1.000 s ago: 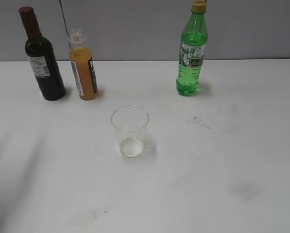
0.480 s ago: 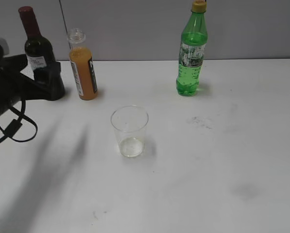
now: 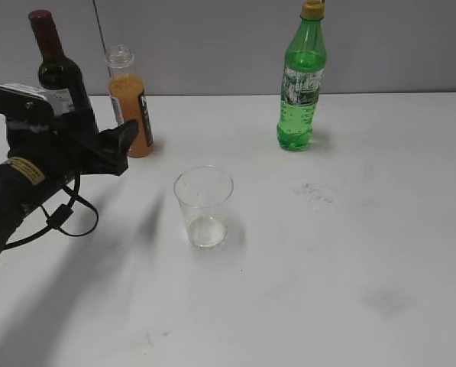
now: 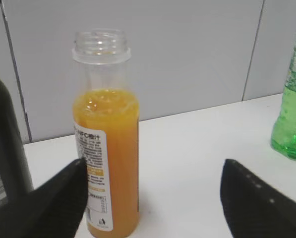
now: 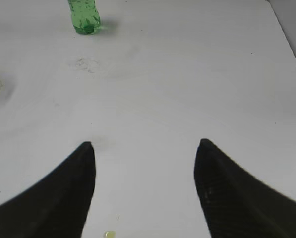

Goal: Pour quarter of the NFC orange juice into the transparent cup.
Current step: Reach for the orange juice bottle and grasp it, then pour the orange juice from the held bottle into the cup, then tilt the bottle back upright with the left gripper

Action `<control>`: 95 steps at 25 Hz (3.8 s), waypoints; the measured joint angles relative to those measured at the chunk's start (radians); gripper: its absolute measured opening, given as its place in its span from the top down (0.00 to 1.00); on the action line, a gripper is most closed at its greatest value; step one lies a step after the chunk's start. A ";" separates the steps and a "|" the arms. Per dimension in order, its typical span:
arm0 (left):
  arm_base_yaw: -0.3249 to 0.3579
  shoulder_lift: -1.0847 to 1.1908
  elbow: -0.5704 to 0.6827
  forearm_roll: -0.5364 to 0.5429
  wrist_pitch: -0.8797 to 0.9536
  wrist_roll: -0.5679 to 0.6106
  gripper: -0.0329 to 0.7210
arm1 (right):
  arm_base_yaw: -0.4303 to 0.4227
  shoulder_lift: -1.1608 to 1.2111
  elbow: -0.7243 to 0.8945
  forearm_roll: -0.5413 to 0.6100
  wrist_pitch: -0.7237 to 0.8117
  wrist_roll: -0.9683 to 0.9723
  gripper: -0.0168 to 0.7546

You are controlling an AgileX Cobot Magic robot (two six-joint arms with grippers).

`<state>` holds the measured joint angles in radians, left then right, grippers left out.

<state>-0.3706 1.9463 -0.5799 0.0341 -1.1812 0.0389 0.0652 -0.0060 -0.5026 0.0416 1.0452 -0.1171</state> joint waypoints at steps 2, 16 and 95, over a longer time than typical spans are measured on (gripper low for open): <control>0.007 0.028 -0.034 0.002 0.005 -0.022 0.11 | 0.000 0.000 0.000 0.000 0.000 0.000 0.35; 0.054 0.187 -0.267 0.058 0.110 -0.070 0.09 | 0.000 0.000 0.000 0.000 0.000 0.000 0.35; -0.169 -0.066 -0.049 -0.319 0.275 1.313 0.33 | 0.000 0.000 0.000 0.000 -0.001 0.001 0.35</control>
<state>-0.5401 1.8807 -0.6286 -0.2853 -0.9062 1.3522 0.0654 -0.0060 -0.5026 0.0416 1.0443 -0.1161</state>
